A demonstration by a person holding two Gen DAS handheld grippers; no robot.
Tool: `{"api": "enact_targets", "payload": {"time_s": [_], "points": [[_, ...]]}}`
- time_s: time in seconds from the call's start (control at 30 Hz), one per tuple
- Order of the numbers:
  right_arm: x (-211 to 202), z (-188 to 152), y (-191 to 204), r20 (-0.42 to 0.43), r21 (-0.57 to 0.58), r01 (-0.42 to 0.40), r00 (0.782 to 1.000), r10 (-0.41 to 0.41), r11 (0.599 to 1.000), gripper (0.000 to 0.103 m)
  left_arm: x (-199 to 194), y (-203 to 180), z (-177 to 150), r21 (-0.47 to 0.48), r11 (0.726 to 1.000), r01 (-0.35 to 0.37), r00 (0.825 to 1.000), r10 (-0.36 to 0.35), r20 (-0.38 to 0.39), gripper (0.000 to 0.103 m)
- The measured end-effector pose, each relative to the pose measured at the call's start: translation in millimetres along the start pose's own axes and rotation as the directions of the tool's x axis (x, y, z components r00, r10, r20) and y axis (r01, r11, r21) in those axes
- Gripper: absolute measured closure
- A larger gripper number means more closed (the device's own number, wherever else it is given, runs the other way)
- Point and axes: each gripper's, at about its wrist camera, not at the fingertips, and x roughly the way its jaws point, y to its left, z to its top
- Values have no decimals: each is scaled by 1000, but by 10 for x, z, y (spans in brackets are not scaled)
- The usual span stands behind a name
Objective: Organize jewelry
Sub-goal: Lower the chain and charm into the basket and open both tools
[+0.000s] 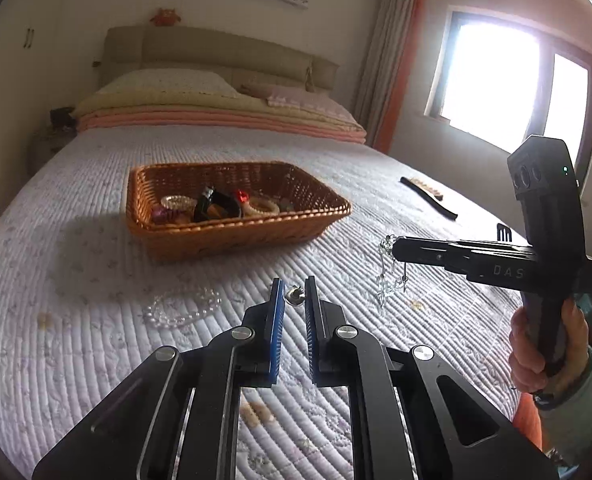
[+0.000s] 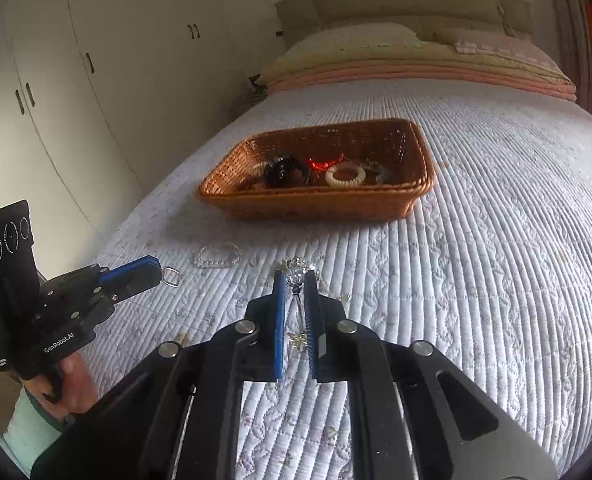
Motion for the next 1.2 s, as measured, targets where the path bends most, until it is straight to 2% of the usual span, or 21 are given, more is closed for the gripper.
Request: {"api": "enact_targets", "payload": {"time_s": [0.13, 0.2, 0.3, 0.53, 0.8, 0.9, 1.03, 1.2], "points": [[-49, 271, 62, 42, -33, -3, 999, 4, 999, 95, -25, 70, 244, 7, 1000, -17, 999, 17, 45, 95], [-64, 458, 83, 60, -30, -32, 998, 34, 999, 95, -2, 120, 366, 7, 999, -31, 998, 30, 63, 95], [-73, 718, 160, 101, -64, -14, 995, 21, 998, 95, 62, 227, 579, 2, 999, -46, 995, 45, 89, 95], [230, 1212, 182, 130, -88, 8, 992, 4, 996, 95, 383, 537, 1032, -42, 997, -72, 989, 77, 124, 95], [973, 1491, -84, 47, -36, 38, 998, -37, 999, 95, 972, 832, 1101, -83, 989, -120, 990, 126, 62, 95], [1259, 1500, -222, -2, -9, 61, 998, -61, 998, 95, 1157, 903, 1036, -82, 985, -153, 988, 155, 26, 95], [1572, 1463, -410, -60, 46, 48, 997, -45, 998, 95, 1291, 963, 918, -77, 983, -165, 986, 164, -14, 95], [1728, 1332, -481, -98, 47, 71, 993, -66, 996, 95, 1359, 994, 867, -83, 982, -168, 985, 165, -38, 95]]}}
